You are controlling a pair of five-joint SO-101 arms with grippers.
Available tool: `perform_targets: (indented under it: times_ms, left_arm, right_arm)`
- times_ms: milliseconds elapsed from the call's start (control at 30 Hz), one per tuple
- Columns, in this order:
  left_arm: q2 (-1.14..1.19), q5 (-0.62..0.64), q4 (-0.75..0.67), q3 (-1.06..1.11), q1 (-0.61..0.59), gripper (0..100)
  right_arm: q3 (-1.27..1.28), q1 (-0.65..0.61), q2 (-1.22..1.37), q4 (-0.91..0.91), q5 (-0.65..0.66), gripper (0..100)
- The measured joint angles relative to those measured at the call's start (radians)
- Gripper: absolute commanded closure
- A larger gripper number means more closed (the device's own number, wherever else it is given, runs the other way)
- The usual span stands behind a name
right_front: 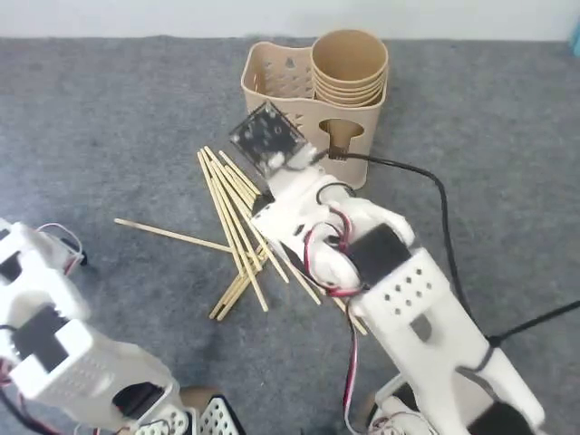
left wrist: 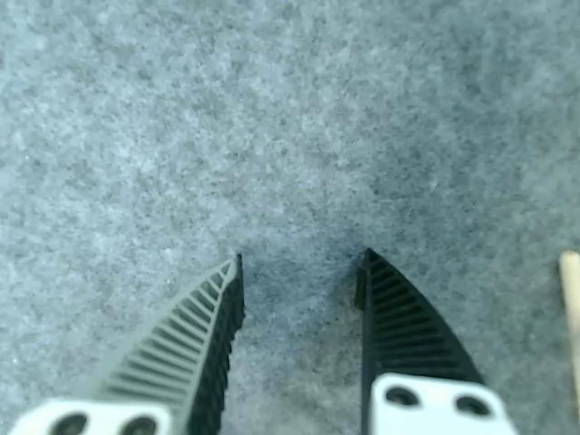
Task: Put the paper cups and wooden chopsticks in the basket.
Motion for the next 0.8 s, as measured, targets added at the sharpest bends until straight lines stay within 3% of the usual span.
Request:
perform_targets:
  times_ms: [167,467,800]
  left_arm:
    - [0.000,0.000,0.000,0.000,0.000,80]
    - [0.000,0.000,0.000,0.000,0.000,80]
    - [0.000,0.000,0.000,0.000,0.000,80]
  right_arm:
    - [0.216,0.072,0.051,-0.117,0.015,85.2]
    - [0.339,0.072,0.400,-0.376,-0.005,85.1]
    - [0.106,0.098,0.700,-0.253,-0.018,87.0]
